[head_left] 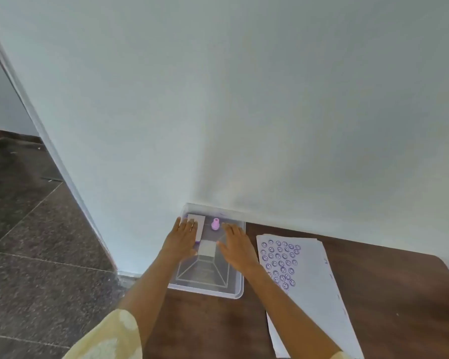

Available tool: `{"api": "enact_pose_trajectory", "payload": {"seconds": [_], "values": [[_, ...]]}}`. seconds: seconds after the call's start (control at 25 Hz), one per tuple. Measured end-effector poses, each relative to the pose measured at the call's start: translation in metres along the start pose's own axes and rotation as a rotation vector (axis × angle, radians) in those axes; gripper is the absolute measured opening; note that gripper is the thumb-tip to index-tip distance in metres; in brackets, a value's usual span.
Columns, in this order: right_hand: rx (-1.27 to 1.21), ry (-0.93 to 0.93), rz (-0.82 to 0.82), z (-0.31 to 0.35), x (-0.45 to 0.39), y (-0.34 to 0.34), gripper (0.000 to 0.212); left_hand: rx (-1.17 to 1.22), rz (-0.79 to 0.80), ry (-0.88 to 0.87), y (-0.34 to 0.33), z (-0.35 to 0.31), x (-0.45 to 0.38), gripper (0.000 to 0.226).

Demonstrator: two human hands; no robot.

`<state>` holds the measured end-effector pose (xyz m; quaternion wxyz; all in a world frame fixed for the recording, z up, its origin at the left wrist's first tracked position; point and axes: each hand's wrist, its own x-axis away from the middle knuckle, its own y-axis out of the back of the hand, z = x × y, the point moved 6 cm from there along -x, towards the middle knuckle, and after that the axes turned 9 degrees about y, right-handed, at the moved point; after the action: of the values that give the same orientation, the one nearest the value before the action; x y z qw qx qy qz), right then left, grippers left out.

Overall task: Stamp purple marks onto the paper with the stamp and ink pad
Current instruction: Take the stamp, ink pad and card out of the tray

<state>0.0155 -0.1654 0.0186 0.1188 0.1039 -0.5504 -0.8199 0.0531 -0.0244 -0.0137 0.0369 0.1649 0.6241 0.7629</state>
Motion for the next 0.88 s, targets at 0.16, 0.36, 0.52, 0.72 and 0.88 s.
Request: {"api": "enact_pose_trajectory", "payload": {"seconds": [0.16, 0.36, 0.52, 0.72, 0.88], "values": [[-0.048, -0.044, 0.023, -0.008, -0.037, -0.023, 0.052, -0.076, 0.027, -0.048, -0.009, 0.008, -0.041, 0.096], [-0.101, -0.108, -0.005, -0.023, -0.059, -0.041, 0.043, -0.176, 0.088, -0.121, -0.016, 0.015, -0.069, 0.105], [-0.153, -0.148, -0.141, -0.03, -0.066, -0.04, 0.024, -0.176, 0.087, -0.168, -0.012, 0.01, -0.08, 0.104], [-0.17, -0.209, -0.219, -0.03, -0.074, -0.034, 0.009, -0.131, 0.109, -0.179, -0.012, 0.005, -0.082, 0.094], [-0.299, -0.19, -0.306, -0.025, -0.054, -0.025, 0.01, -0.007, 0.064, -0.167, -0.01, 0.003, -0.068, 0.085]]}}
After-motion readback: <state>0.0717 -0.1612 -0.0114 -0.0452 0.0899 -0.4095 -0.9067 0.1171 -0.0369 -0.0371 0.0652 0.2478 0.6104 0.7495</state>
